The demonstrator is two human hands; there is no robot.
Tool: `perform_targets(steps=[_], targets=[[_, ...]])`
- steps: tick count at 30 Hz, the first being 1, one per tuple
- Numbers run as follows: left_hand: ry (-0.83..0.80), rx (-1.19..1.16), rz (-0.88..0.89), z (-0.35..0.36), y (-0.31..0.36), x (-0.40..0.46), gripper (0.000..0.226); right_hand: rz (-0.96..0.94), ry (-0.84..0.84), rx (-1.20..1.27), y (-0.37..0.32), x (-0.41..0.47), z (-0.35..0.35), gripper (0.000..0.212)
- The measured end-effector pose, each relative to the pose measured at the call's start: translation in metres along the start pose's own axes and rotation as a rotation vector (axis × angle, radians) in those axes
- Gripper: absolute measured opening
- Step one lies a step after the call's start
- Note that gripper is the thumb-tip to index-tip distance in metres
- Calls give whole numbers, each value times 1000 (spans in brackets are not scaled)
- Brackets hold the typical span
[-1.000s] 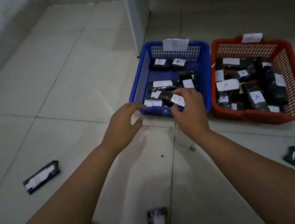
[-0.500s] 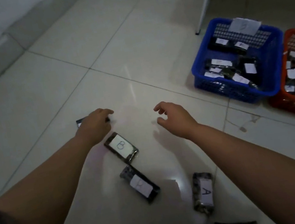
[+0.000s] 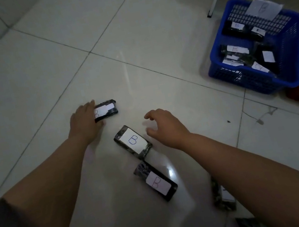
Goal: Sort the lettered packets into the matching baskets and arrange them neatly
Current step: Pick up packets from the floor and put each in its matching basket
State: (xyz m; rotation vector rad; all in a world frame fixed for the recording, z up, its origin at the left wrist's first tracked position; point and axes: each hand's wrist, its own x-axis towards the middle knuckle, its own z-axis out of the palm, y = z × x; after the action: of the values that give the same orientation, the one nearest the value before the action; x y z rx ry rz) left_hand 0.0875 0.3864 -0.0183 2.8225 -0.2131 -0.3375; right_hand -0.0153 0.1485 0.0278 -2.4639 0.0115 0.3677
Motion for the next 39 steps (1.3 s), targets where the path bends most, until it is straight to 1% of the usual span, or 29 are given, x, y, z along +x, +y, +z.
perform_targets(steps=[3, 5, 8, 10, 11, 13, 15, 17, 20, 23, 24, 26, 28, 31, 33, 35, 39], targets=[[-16, 63, -14, 3, -3, -2, 76, -42, 17, -88, -3, -1, 17, 53], [-8, 88, -6, 2, -4, -4, 72, -67, 63, -141, -7, -1, 30, 65], [8, -35, -12, -10, 2, -7, 63, -49, 108, -213, -15, -1, 49, 82], [83, -123, 6, -20, 8, -7, 61, -39, 96, -270, -18, -3, 62, 87], [129, -150, 20, -26, 12, -7, 59, -34, 82, -301, -19, -3, 67, 85], [188, -169, 58, -37, 24, -8, 57, -23, 62, -334, -18, -5, 73, 74], [212, -163, 119, -44, 40, -10, 57, -31, 50, -336, -15, -6, 71, 60], [224, -168, 174, -48, 56, -12, 57, -45, 48, -336, -9, -5, 60, 53], [238, -198, 200, -55, 85, -13, 58, -79, 55, -339, 10, -2, 20, 57], [267, -260, 212, -59, 122, -11, 63, -123, 27, -399, 43, -2, -47, 60], [276, -281, 228, -60, 137, -10, 62, -121, 26, -407, 57, -5, -72, 60], [286, -291, 270, -58, 168, -5, 53, -102, 52, -393, 86, -13, -124, 62], [284, -283, 318, -54, 203, 0, 46, -74, 136, -359, 116, -23, -171, 65], [325, -261, 390, -46, 260, 10, 46, 11, 295, -298, 162, -39, -227, 67], [351, -248, 420, -39, 301, 17, 48, 109, 392, -293, 192, -50, -252, 69], [336, -256, 437, -33, 341, 22, 50, 192, 489, -267, 218, -62, -269, 71], [289, -223, 456, -31, 403, 29, 51, 349, 649, 28, 246, -86, -284, 68]])
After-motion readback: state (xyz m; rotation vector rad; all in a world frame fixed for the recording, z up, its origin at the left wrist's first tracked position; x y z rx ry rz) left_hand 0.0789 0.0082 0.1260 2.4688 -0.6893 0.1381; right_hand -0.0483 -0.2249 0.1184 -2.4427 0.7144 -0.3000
